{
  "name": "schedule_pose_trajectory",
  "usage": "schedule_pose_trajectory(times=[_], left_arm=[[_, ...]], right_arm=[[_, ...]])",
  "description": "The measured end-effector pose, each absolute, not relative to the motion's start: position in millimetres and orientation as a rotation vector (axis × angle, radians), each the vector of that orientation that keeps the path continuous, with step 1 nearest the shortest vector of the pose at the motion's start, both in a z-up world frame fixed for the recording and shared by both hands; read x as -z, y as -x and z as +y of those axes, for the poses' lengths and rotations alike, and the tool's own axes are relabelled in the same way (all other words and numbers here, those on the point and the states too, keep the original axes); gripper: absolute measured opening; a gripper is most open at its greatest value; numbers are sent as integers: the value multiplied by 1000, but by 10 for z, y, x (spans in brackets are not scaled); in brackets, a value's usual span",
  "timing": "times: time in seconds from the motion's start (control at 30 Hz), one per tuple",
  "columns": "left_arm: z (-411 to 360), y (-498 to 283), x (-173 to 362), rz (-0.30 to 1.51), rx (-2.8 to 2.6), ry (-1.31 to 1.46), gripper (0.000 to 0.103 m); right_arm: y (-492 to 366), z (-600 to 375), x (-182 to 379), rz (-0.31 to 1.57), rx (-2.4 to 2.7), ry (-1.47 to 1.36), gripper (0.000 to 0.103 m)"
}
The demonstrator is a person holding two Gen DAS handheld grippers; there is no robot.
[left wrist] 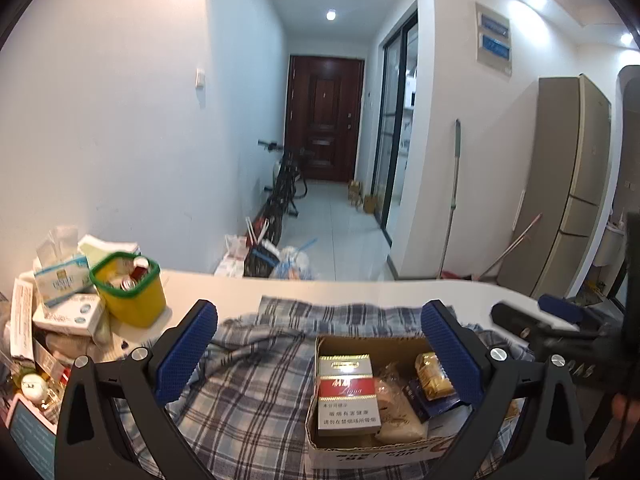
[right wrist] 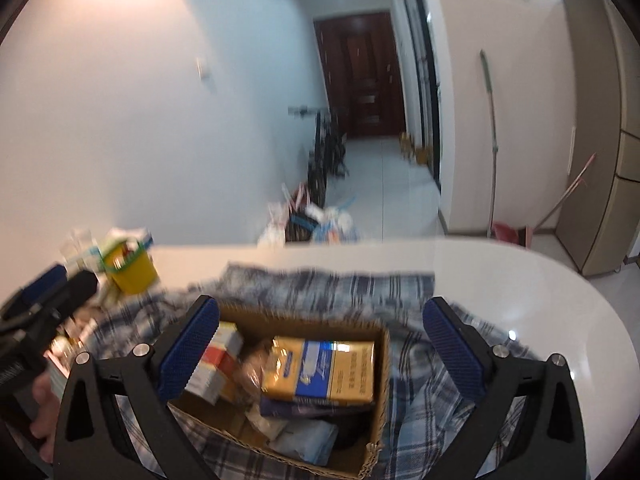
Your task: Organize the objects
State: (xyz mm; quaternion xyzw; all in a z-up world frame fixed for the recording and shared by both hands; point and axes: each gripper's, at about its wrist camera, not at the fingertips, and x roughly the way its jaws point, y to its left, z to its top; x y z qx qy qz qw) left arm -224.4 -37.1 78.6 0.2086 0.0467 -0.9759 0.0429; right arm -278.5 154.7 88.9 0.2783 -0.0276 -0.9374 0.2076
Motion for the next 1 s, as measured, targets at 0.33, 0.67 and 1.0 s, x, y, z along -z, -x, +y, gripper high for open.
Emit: schedule_pose_trajectory(times=[0.33,0.67,1.0], left_arm=[[-203,1717,-1149,-1,3012,-268,103],[-247,1287,-1343,68,3117,30,103],[-244,1204,-1389,66,3087,44,103]], right_arm=[[2228,1651,-1434,-2,2766,-361,102],[1979,1682,-1601,-104,2801,-135,103],[1882,1769,-1677,-111,2827,-97,103]])
